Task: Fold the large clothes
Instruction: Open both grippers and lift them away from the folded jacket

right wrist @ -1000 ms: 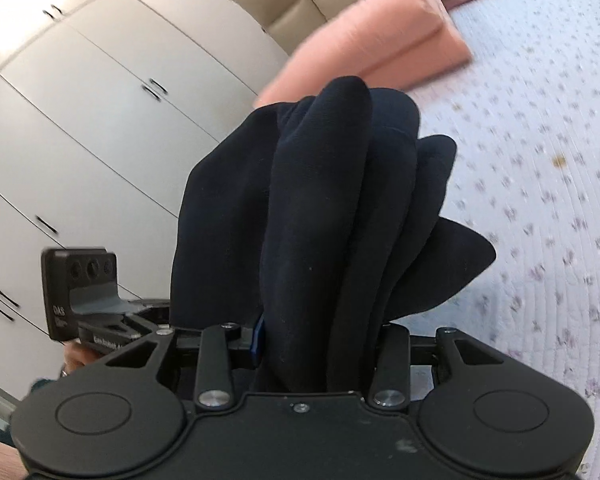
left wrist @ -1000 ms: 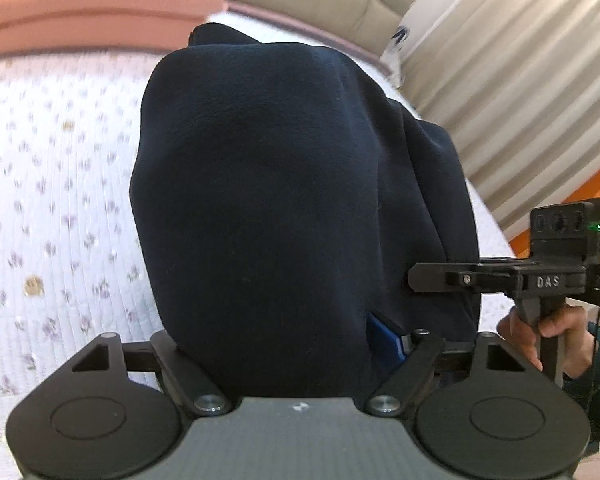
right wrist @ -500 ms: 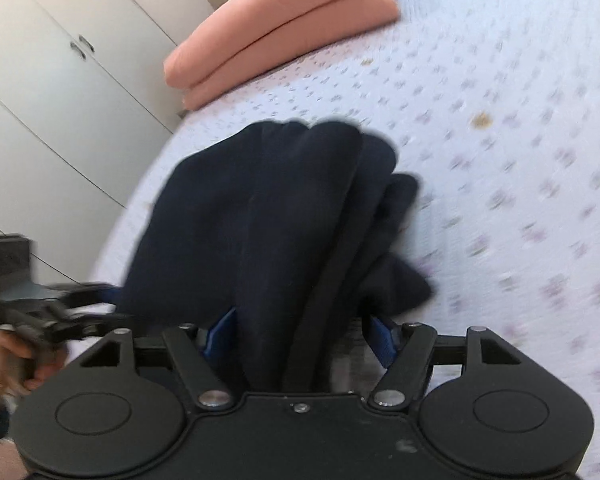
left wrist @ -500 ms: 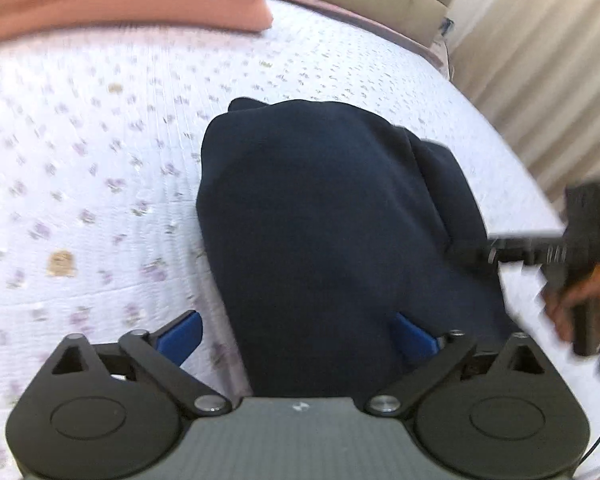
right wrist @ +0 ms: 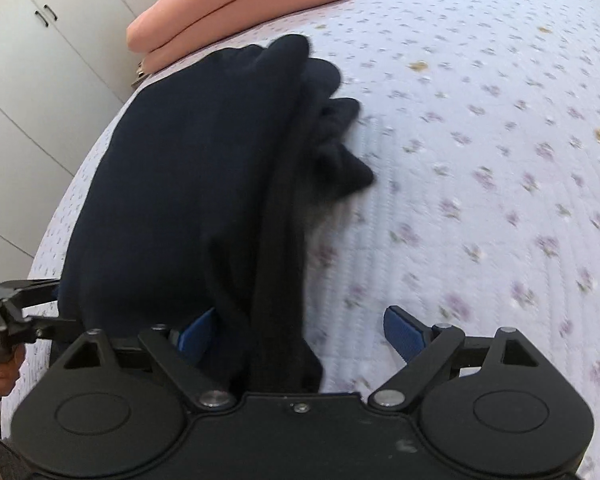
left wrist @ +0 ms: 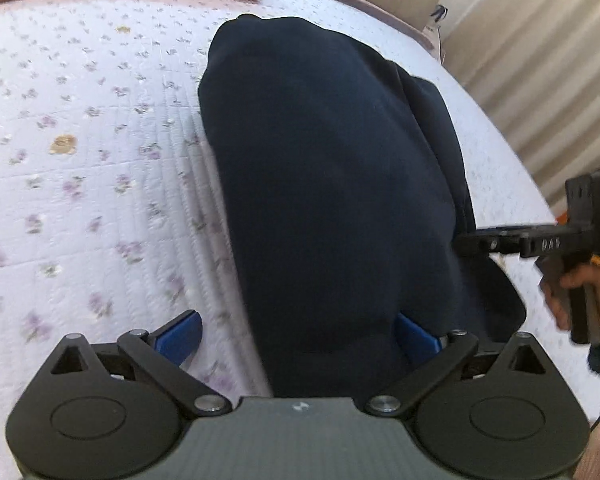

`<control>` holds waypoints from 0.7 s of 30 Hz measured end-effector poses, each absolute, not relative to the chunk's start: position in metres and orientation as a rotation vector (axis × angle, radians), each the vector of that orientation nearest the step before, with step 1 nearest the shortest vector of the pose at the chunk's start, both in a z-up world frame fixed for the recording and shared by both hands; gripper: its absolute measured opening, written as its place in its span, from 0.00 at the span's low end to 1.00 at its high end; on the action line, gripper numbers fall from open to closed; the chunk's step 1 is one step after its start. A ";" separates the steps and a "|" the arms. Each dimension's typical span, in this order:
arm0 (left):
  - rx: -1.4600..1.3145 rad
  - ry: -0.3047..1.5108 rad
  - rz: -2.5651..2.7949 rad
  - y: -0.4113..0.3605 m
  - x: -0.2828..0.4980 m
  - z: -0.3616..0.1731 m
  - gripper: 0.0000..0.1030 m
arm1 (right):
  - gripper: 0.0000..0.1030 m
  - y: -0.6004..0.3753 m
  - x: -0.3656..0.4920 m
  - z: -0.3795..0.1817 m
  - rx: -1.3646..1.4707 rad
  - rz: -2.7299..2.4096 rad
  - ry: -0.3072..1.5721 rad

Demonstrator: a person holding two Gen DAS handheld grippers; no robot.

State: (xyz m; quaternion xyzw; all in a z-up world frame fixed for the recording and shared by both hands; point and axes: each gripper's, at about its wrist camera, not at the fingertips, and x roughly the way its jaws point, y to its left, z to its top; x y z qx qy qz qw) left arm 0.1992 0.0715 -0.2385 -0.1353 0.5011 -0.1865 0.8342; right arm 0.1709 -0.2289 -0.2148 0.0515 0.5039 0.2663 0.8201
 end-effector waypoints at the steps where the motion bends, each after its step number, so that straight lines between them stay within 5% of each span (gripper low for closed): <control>1: -0.269 1.068 -0.390 0.071 0.198 -0.235 1.00 | 1.00 -0.230 0.168 -0.212 0.063 0.551 1.052; 9: -0.008 1.094 -0.220 0.077 0.178 -0.189 0.94 | 0.94 -0.257 0.167 -0.173 -0.085 0.222 1.158; 15: 0.082 0.994 -0.104 0.076 0.186 -0.100 0.97 | 0.98 -0.229 0.133 -0.063 -0.080 0.461 1.010; 21: 0.095 0.951 -0.037 0.038 0.206 -0.051 1.00 | 0.99 -0.162 0.110 -0.028 -0.191 0.568 0.948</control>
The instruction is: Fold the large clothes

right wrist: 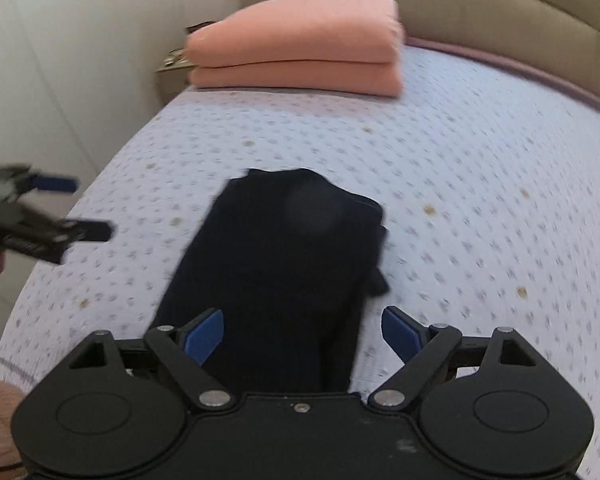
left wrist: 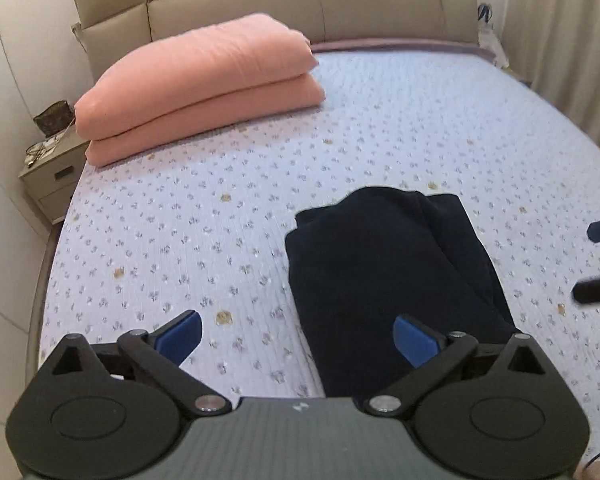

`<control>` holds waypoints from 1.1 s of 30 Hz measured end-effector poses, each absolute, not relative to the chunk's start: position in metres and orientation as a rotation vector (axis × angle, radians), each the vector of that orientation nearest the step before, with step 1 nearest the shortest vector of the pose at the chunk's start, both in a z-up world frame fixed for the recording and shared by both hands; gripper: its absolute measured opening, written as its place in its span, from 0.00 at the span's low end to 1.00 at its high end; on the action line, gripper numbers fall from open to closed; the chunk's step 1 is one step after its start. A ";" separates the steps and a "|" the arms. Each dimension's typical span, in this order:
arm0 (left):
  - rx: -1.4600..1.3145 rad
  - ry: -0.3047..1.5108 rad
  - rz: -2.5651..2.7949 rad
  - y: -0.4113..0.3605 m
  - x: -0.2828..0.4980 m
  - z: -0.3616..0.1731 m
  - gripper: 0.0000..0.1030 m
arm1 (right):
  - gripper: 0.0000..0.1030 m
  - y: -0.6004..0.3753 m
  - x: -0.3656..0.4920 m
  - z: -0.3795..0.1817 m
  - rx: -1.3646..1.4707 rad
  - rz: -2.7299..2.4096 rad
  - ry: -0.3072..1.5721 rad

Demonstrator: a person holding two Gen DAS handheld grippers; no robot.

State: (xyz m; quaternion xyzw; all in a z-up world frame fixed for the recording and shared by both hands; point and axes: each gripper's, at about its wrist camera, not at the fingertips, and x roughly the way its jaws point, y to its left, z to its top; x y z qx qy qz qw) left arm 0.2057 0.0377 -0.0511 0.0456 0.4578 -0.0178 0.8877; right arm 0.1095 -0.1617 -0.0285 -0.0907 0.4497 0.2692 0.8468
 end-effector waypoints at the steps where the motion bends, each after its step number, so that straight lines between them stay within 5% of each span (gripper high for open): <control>1: 0.095 0.959 -0.031 0.031 0.206 -0.051 1.00 | 0.99 -0.158 0.104 -0.030 -0.197 0.562 0.953; 11: 0.112 1.095 0.065 0.032 0.169 -0.091 1.00 | 0.99 -0.167 0.100 -0.076 -0.218 0.413 1.102; 33: 0.105 1.114 0.023 0.030 0.156 -0.090 1.00 | 0.99 -0.146 0.077 -0.082 -0.277 0.485 1.143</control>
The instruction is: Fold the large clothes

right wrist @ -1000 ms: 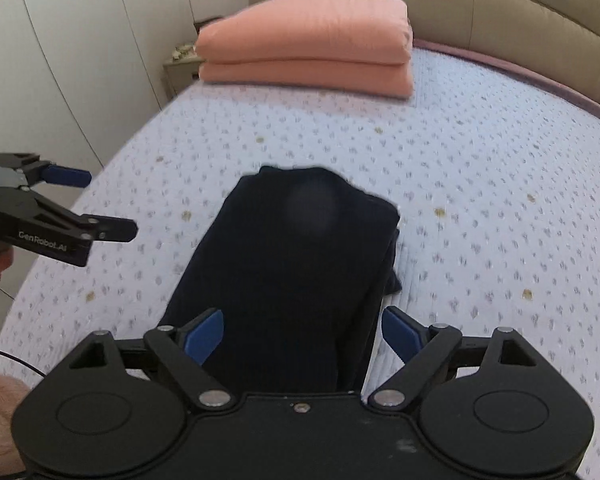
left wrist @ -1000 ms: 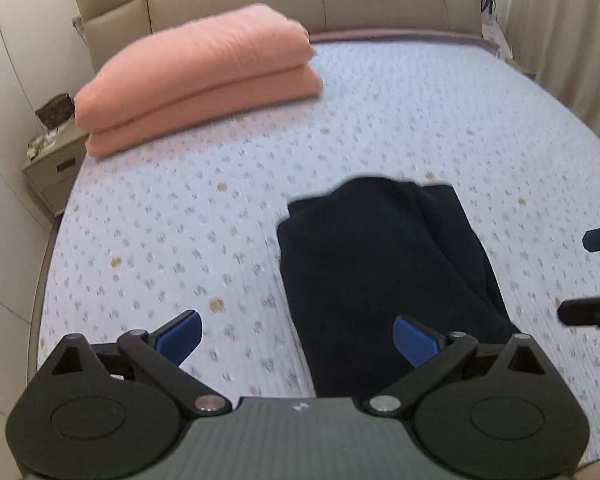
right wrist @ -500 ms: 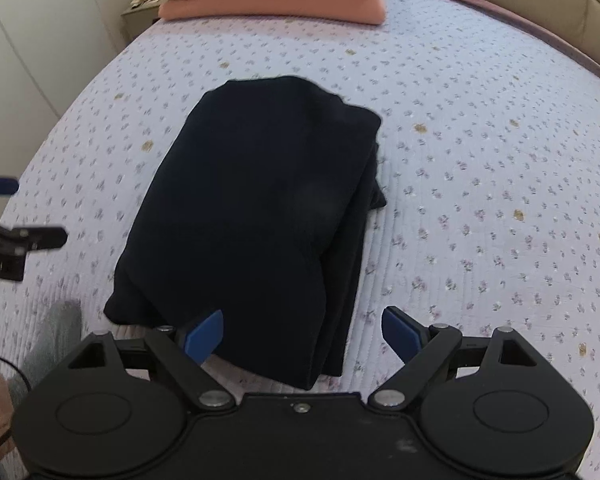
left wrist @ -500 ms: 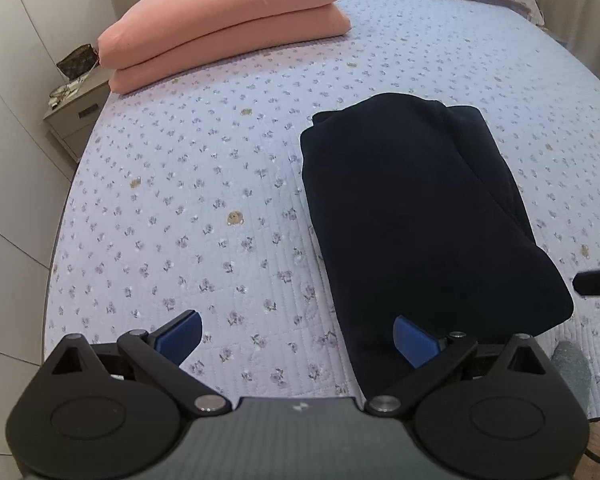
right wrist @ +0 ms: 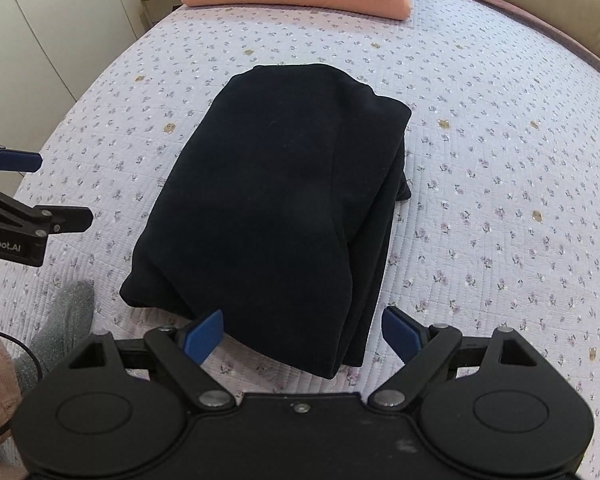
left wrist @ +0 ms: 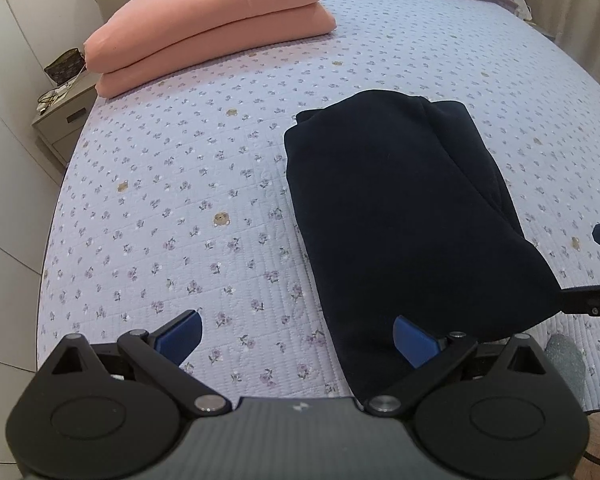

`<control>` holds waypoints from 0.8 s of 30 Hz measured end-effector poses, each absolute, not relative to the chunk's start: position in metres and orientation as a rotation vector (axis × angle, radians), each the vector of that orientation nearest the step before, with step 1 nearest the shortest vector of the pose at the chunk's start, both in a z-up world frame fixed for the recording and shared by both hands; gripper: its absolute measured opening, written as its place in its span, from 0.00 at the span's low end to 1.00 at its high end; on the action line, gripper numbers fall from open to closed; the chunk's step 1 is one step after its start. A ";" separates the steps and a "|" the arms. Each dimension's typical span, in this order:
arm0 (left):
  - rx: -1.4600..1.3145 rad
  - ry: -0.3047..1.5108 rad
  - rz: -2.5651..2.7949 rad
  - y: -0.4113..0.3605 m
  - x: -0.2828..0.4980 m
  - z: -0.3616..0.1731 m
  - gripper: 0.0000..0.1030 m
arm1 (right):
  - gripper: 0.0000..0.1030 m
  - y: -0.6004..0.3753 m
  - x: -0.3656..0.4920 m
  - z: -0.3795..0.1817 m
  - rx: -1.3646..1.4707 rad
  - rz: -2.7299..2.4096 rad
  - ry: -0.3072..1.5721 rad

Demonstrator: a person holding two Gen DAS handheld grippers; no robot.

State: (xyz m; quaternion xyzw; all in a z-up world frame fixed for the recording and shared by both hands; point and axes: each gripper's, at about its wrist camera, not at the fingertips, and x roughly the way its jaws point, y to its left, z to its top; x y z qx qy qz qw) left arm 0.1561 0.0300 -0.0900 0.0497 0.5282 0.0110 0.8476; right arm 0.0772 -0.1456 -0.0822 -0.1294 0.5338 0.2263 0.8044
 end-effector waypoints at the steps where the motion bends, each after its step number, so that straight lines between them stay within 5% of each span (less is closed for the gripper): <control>1: 0.106 1.114 0.022 0.030 0.156 -0.090 1.00 | 0.99 -0.145 0.077 -0.082 -0.276 0.485 1.145; 24: 0.104 1.123 0.023 0.030 0.156 -0.091 1.00 | 0.99 -0.144 0.076 -0.083 -0.283 0.500 1.149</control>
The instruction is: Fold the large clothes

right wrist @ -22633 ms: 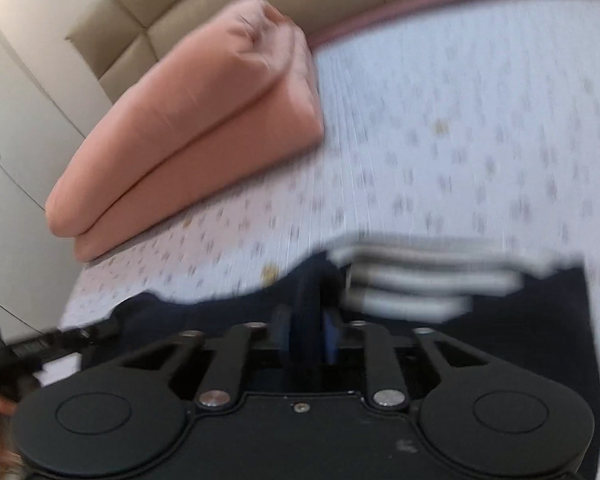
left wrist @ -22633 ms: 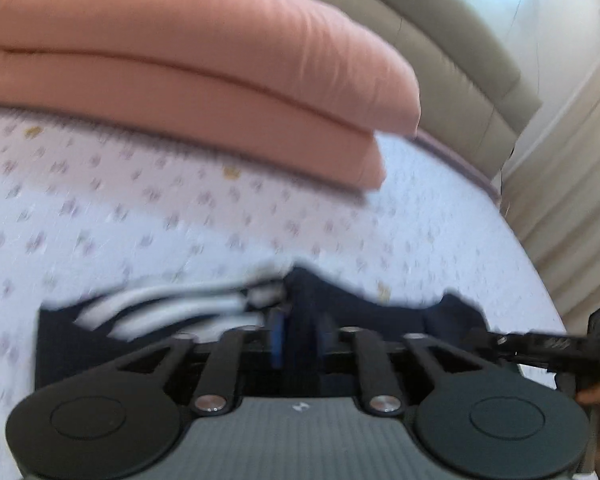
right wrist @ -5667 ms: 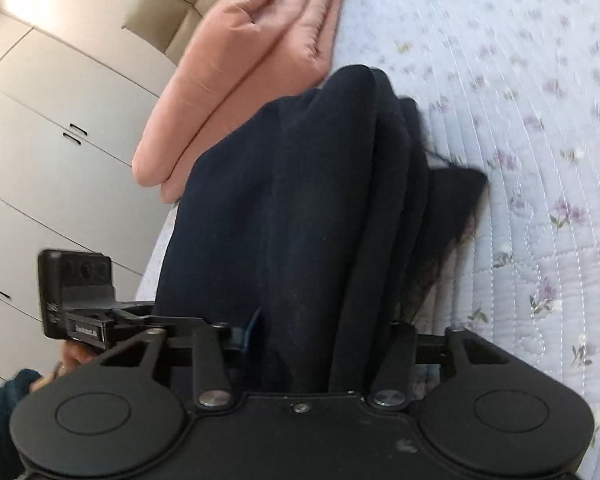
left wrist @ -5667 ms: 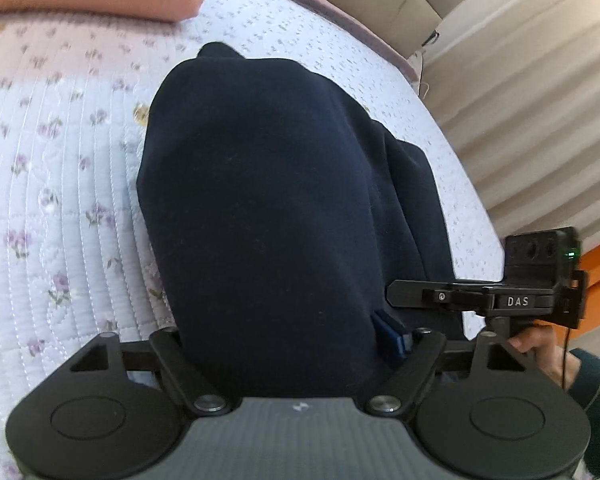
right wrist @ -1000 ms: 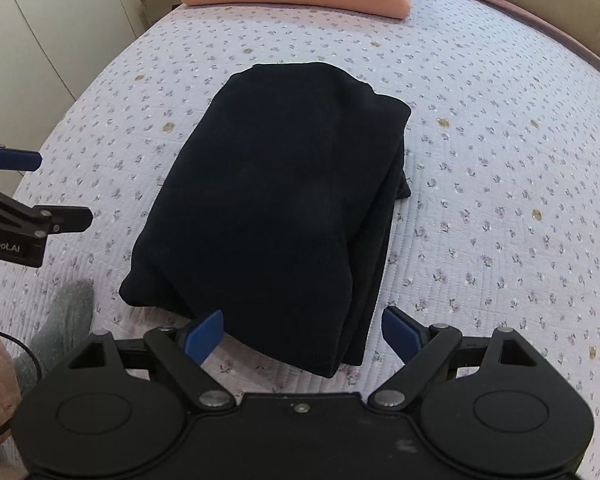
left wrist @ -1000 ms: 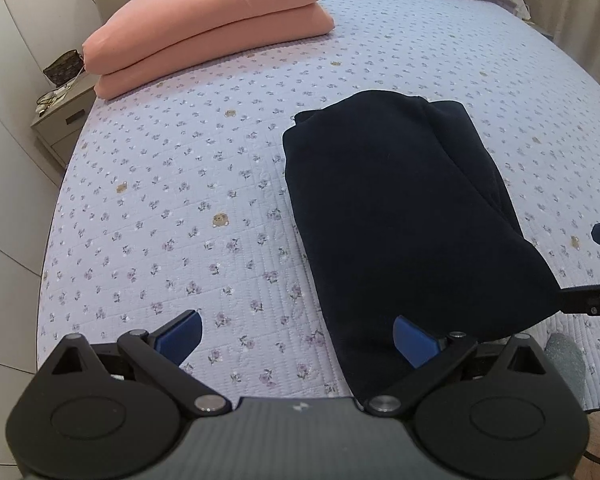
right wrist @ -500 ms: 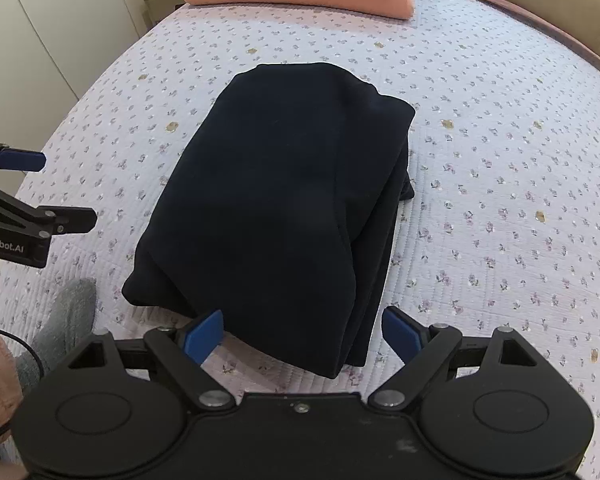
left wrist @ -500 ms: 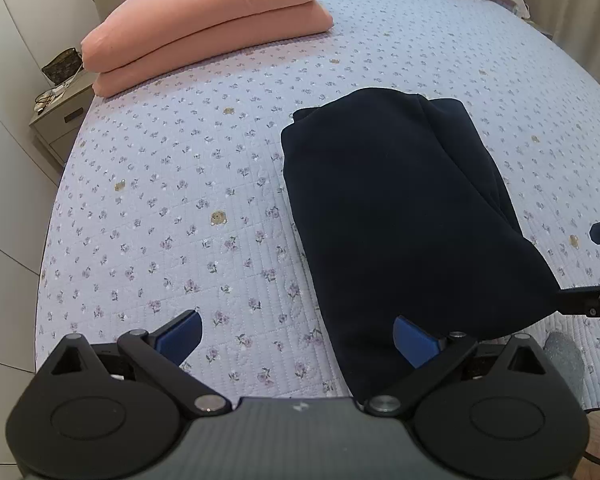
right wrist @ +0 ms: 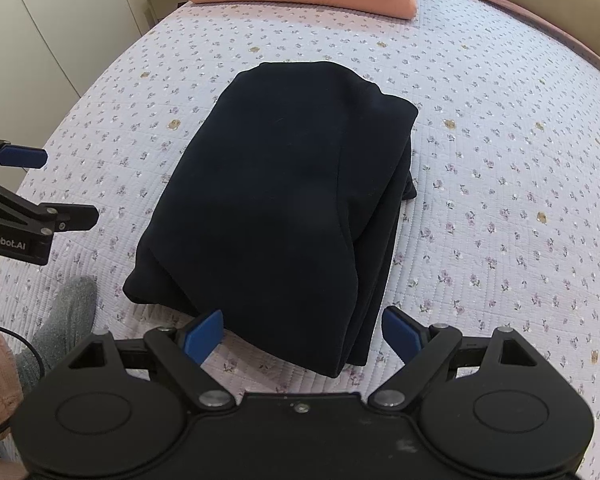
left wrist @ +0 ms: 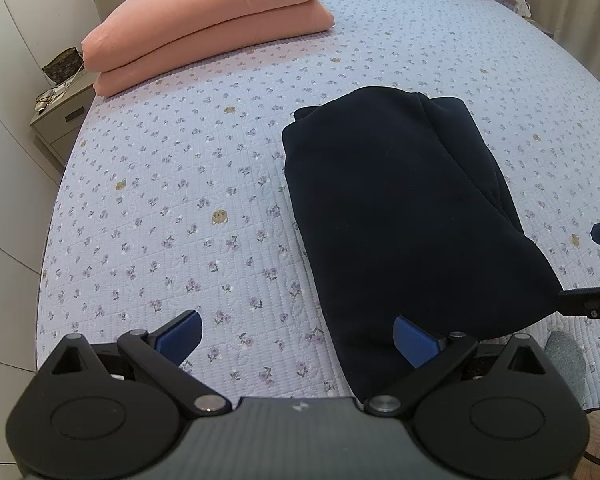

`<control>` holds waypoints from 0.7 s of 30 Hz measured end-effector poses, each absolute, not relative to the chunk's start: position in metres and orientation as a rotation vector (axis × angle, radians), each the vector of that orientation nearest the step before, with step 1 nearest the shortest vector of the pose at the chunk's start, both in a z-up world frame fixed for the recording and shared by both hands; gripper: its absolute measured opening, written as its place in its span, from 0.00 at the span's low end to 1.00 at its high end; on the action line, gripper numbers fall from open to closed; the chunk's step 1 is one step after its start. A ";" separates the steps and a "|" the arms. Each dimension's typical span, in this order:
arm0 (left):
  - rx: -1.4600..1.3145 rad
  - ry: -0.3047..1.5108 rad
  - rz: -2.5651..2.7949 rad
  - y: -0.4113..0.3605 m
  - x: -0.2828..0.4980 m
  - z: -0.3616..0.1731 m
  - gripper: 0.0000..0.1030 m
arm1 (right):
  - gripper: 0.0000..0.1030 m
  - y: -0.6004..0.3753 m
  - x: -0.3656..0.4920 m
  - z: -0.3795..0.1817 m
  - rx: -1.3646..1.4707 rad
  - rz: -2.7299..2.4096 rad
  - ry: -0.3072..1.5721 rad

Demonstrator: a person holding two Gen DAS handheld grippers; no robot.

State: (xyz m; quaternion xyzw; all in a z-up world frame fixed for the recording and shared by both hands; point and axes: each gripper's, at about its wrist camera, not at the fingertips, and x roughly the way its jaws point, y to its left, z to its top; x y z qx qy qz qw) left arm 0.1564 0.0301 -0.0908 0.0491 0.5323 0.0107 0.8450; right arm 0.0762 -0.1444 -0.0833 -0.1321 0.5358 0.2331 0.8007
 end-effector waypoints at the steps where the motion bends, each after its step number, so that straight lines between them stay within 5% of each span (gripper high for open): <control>1: 0.102 1.123 0.023 0.031 0.156 -0.091 1.00 | 0.99 -0.144 0.076 -0.083 -0.284 0.500 1.149; 21: 0.115 1.110 0.009 0.026 0.155 -0.088 1.00 | 0.99 -0.144 0.076 -0.084 -0.292 0.501 1.151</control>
